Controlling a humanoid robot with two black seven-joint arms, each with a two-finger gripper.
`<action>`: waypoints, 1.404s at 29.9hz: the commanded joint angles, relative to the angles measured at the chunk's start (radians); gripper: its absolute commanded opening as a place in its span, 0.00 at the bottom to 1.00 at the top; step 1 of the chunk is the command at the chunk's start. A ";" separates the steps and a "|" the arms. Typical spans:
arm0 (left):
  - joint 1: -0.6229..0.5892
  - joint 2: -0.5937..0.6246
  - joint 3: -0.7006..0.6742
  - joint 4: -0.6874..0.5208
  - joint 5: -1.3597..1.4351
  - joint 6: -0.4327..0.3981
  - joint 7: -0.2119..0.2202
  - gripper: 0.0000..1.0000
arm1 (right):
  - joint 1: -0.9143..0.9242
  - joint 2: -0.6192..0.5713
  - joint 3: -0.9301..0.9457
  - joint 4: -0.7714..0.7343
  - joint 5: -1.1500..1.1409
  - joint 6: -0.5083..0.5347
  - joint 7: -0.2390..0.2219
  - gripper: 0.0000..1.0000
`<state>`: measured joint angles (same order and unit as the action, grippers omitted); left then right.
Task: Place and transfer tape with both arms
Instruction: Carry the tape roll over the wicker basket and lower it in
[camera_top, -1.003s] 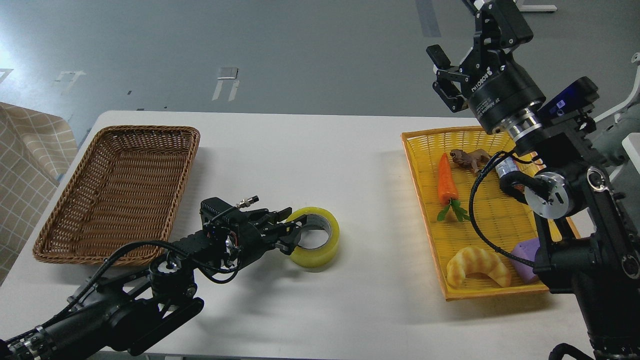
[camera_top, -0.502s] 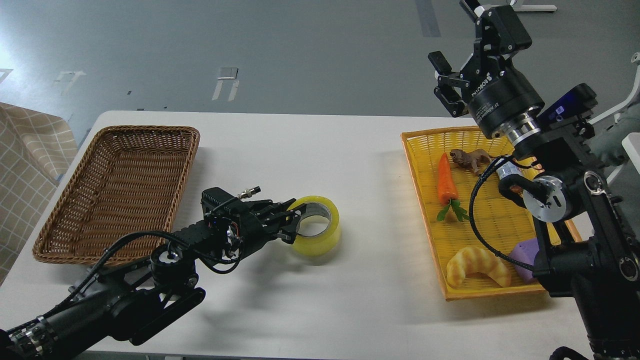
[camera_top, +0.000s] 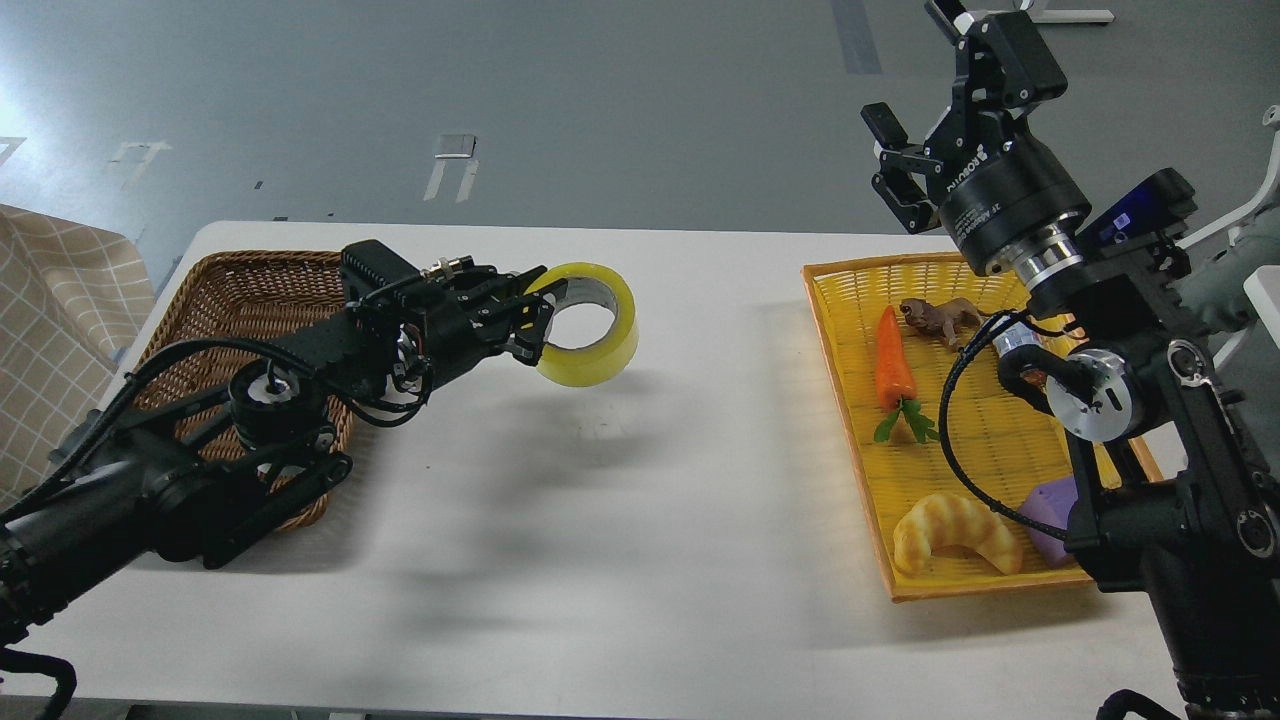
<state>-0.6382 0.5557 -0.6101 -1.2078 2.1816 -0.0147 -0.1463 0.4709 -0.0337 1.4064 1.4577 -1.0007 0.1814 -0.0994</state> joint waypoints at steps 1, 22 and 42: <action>-0.049 0.075 0.000 0.039 0.000 -0.001 -0.053 0.00 | -0.005 0.000 -0.004 0.000 0.001 -0.003 0.000 1.00; 0.069 0.331 0.007 0.404 -0.171 0.255 -0.341 0.00 | -0.014 -0.002 -0.010 -0.020 0.002 0.003 0.000 1.00; 0.167 0.285 0.010 0.588 -0.243 0.321 -0.342 0.66 | -0.028 -0.002 -0.030 -0.019 0.002 0.003 0.000 1.00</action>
<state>-0.4684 0.8542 -0.5984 -0.6286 1.9550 0.2986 -0.4889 0.4457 -0.0339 1.3760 1.4382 -0.9985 0.1842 -0.0998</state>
